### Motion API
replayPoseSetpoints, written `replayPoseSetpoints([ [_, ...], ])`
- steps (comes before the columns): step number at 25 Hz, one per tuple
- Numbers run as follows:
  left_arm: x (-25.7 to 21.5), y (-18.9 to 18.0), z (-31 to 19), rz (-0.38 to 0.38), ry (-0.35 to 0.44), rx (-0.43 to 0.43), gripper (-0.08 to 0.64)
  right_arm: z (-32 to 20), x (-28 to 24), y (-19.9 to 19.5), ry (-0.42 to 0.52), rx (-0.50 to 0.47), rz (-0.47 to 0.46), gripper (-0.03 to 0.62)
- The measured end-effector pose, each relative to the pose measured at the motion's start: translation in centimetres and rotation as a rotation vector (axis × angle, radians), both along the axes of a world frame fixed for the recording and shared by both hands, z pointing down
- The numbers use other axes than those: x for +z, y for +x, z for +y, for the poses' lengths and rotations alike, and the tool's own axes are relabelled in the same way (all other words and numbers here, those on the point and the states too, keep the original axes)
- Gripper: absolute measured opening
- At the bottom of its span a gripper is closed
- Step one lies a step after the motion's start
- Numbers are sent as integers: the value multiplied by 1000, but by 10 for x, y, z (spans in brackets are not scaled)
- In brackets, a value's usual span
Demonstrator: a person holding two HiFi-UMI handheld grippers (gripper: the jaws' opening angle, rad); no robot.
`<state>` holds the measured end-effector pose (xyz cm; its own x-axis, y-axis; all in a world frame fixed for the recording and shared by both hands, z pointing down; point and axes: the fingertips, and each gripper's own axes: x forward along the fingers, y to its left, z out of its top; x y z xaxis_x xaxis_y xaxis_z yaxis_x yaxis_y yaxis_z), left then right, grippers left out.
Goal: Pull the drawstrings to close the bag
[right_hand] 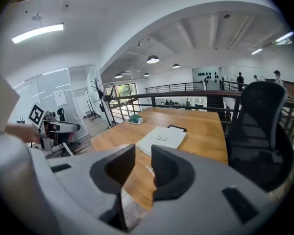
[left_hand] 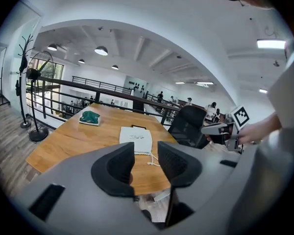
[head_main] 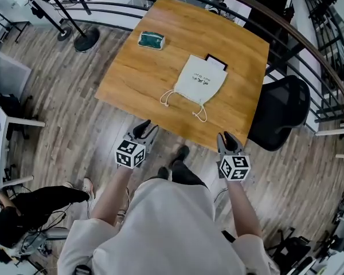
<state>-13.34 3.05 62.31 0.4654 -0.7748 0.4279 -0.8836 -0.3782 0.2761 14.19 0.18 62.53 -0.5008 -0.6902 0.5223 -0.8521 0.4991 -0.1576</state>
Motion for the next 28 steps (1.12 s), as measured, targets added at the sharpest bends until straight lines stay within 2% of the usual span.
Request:
replayPoseSetpoints([
  [10, 33, 21, -74, -72, -73, 22, 143, -67, 53, 4, -115, -65, -15, 89],
  [18, 60, 24, -115, -99, -143, 35, 143, -87, 99, 0, -251, -54, -32, 89],
  [22, 81, 24, -135, -124, -179, 83, 143, -96, 119, -7, -296, -21, -35, 89],
  [28, 124, 20, -145, -177, -238, 200, 143, -92, 148, -21, -357, 68, -12, 89],
])
